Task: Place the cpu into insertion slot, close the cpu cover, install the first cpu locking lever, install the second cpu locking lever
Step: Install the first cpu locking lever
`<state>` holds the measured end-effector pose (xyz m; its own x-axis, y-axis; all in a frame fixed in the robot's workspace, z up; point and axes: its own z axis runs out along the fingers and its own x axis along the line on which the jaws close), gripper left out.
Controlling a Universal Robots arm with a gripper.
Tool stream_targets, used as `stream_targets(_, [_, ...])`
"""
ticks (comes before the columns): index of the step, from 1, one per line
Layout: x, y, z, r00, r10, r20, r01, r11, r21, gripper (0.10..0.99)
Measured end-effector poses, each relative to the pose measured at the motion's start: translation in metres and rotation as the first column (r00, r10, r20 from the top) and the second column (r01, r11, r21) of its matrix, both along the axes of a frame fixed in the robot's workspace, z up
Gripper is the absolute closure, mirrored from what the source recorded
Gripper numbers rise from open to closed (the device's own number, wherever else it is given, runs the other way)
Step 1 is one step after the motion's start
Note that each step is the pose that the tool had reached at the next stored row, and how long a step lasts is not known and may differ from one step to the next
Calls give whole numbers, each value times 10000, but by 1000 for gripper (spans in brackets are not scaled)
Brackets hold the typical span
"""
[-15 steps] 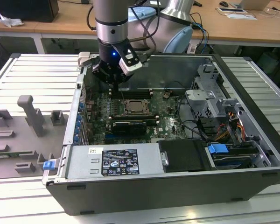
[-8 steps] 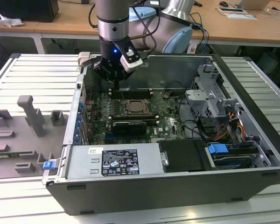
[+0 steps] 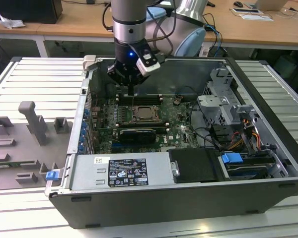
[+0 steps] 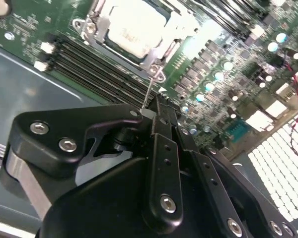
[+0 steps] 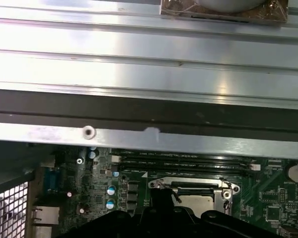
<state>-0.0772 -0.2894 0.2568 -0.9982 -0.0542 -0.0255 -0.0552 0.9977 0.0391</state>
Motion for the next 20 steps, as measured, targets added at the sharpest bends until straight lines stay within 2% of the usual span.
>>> stream_targets(4, [87, 2, -6, 10000, 1, 0, -1, 10000, 0, 980])
stream_targets(7, [99, 1, -9, 10000, 0, 1, 0, 10000, 23, 980])
stream_targets(8, [101, 2, -12, 10000, 0, 1, 0, 10000, 92, 980])
stream_targets(11, [113, 2, -43, 10000, 0, 1, 0, 9981, 616, 980])
stream_targets(16, [229, 1, -105, 10000, 10, 0, -10, 9980, 636, 980])
stream_targets(20, [288, 1, -159, 9999, 154, -1, -154, 9980, 618, 980])
